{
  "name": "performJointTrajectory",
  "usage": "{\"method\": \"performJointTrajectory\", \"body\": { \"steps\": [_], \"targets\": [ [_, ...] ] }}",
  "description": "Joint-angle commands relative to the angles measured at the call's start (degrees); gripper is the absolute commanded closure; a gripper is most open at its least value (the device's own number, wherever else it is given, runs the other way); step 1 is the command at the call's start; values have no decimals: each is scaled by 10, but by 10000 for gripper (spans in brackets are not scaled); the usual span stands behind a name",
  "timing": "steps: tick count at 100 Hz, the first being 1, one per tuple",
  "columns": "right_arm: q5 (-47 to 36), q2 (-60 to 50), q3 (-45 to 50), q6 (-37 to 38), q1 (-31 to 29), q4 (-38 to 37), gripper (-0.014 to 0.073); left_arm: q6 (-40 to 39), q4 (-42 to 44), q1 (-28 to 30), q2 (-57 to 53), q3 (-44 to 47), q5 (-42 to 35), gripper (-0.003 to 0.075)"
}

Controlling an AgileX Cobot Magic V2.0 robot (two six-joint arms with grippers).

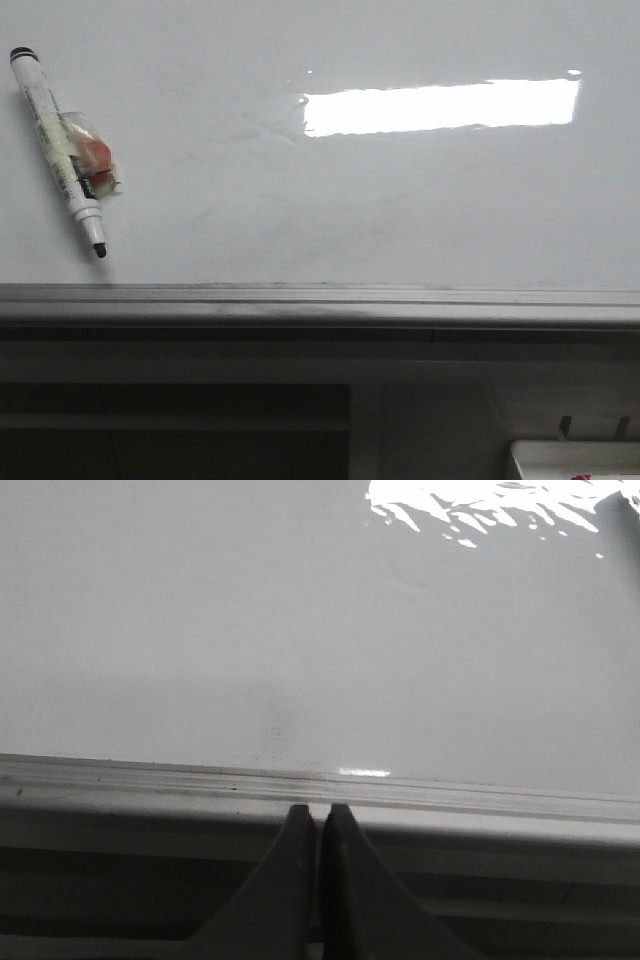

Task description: Write number 2 on whiteboard

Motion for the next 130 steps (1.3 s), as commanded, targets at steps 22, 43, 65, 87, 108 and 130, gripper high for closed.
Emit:
{"method": "performJointTrajectory", "body": {
  "steps": [22,43,65,87,108,130],
  "targets": [
    [-135,-12,13,-3,-4,-5,664,-5,-6,2,-16,6,-184,741],
    [-146,-12,13,-3,-4,-5,664,-5,-6,2,-16,6,-189,741],
    [-238,-11,13,-3,-4,44,664,-5,-6,2,-16,6,-193,741],
    [-266,-11,13,0,-4,50,664,-5,-6,2,-15,6,-236,741],
    [-211,-11,-3,18,-2,94,664,-5,-18,2,-15,5,-280,741],
    [-20,34,-112,17,-2,94,664,-6,-37,2,12,-51,-164,741]
  ]
}}
